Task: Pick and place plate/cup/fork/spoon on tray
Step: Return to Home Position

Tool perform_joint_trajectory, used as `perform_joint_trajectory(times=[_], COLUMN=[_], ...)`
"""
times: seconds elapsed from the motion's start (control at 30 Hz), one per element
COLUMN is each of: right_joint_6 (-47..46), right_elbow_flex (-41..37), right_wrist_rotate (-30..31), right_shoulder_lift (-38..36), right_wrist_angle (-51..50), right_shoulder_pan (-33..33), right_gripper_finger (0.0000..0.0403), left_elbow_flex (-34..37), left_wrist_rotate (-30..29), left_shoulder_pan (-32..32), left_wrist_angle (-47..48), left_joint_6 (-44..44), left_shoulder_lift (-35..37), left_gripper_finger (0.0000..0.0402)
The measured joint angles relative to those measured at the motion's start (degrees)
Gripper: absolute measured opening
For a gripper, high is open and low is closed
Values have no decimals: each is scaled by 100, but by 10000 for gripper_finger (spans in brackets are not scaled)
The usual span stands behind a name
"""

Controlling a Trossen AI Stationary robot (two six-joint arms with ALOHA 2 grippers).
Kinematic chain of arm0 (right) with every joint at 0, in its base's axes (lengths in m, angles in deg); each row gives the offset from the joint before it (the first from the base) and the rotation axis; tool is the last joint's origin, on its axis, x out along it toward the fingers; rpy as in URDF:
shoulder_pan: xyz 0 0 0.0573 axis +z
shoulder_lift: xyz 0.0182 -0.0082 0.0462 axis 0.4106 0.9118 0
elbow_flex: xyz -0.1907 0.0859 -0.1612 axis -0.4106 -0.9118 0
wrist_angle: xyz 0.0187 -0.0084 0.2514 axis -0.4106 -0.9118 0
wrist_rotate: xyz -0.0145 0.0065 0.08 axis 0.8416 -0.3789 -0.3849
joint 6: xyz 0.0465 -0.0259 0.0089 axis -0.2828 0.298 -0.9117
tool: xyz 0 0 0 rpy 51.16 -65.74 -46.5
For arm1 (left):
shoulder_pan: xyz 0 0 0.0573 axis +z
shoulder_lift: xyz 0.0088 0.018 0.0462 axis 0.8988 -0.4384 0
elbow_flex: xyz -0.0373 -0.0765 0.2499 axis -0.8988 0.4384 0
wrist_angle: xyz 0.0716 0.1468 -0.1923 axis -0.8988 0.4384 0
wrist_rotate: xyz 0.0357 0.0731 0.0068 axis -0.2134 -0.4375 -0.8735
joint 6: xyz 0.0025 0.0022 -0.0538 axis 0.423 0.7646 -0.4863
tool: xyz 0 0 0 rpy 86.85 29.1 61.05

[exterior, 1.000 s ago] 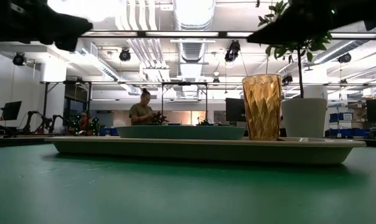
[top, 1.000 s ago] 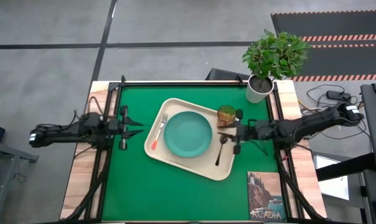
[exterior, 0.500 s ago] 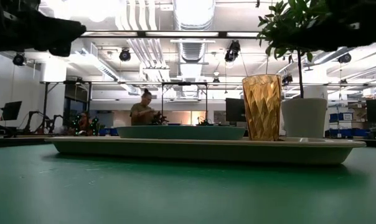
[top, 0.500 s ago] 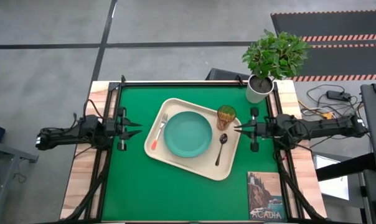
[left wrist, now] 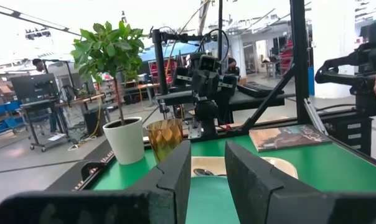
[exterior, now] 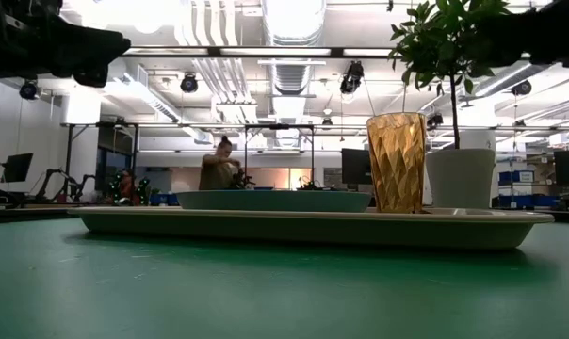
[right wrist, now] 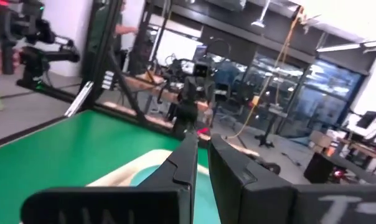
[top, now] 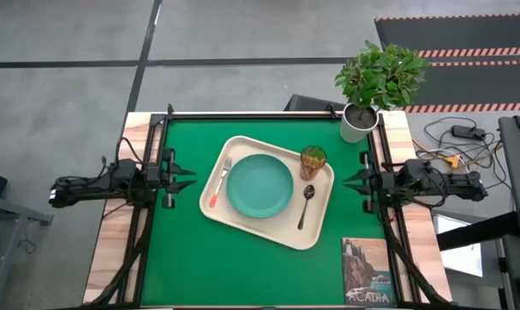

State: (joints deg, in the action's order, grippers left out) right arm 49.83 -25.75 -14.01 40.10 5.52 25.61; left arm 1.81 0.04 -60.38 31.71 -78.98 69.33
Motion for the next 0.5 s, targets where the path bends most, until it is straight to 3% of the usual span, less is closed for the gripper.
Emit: perform_joint_trajectory(times=[0.5], right_joint_6=[-79], right_elbow_flex=[-393], right_wrist_rotate=[-421], right_shoulder_lift=[-168], right_wrist_angle=[-158], right_shoulder_pan=[-2], right_gripper_finger=[27], left_elbow_flex=[-1], left_wrist_rotate=[-3], left_shoulder_pan=[-2], left_wrist_angle=[-15], left_joint_6=[153], left_shoulder_lift=[-245], left_gripper_finger=[81])
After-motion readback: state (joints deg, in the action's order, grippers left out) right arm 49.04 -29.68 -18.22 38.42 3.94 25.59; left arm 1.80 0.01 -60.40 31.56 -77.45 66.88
